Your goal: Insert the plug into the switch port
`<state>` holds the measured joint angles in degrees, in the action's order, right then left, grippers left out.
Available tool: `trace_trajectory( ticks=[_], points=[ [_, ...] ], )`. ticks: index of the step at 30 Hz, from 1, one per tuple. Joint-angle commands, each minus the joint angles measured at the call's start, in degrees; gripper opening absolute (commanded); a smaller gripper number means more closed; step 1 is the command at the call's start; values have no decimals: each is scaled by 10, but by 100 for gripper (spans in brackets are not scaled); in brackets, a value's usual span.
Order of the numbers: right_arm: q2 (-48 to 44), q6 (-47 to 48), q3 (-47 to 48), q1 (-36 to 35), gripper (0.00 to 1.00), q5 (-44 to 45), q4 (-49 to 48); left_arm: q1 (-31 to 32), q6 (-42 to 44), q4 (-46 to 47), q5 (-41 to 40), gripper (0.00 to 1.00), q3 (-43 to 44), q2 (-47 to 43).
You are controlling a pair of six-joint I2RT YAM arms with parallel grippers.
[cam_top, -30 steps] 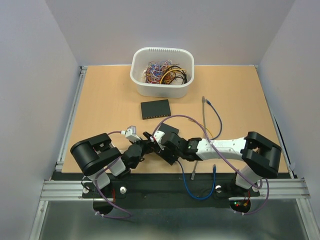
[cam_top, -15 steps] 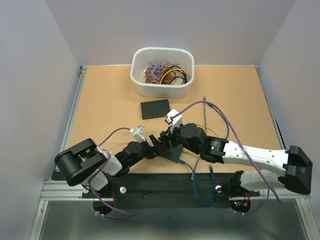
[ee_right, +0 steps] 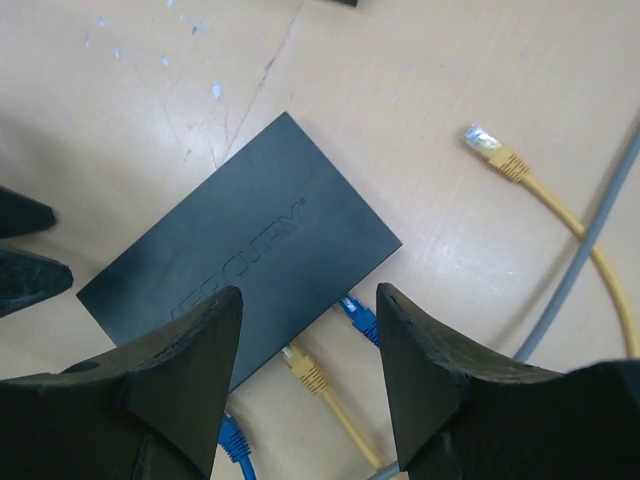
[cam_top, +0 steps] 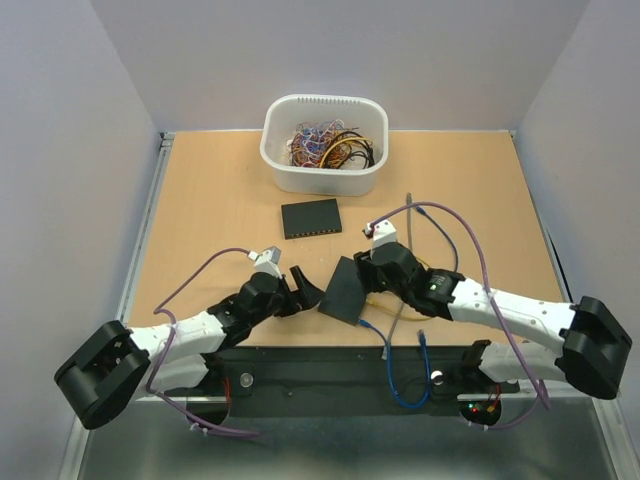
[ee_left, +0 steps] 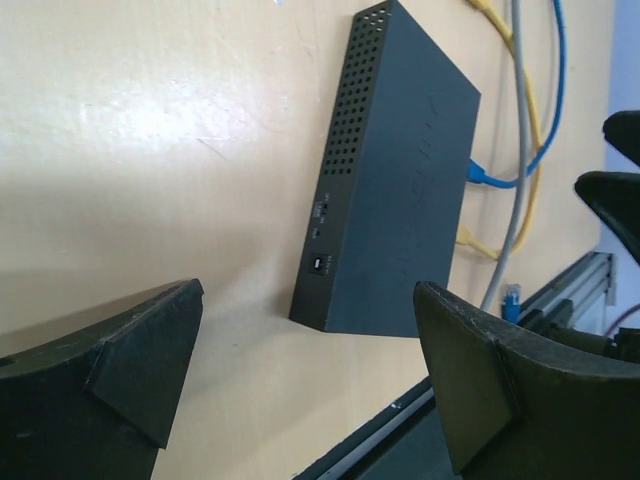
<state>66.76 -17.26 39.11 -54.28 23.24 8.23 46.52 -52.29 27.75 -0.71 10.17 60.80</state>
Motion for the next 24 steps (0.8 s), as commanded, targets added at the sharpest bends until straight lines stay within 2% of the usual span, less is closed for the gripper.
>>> trace_trajectory(
  ticks=[1, 7, 13, 17, 21, 24],
  points=[
    [56, -27, 31, 5, 61, -38, 42, -9, 37, -110, -22, 99, 31, -34],
    [74, -32, 34, 5, 55, -74, 57, -28, 50, -139, -25, 99, 32, -75],
    [41, -47, 39, 5, 41, -100, 78, -43, 58, -143, -20, 99, 24, -81],
    [80, -59, 56, 5, 34, -127, 104, -48, 61, -143, -16, 99, 26, -83],
    [126, -80, 80, 5, 26, -111, 145, -53, 67, -154, -17, 99, 27, -94],
    [134, -94, 83, 6, 26, -102, 161, -58, 69, -155, -15, 99, 25, -101]
  ],
)
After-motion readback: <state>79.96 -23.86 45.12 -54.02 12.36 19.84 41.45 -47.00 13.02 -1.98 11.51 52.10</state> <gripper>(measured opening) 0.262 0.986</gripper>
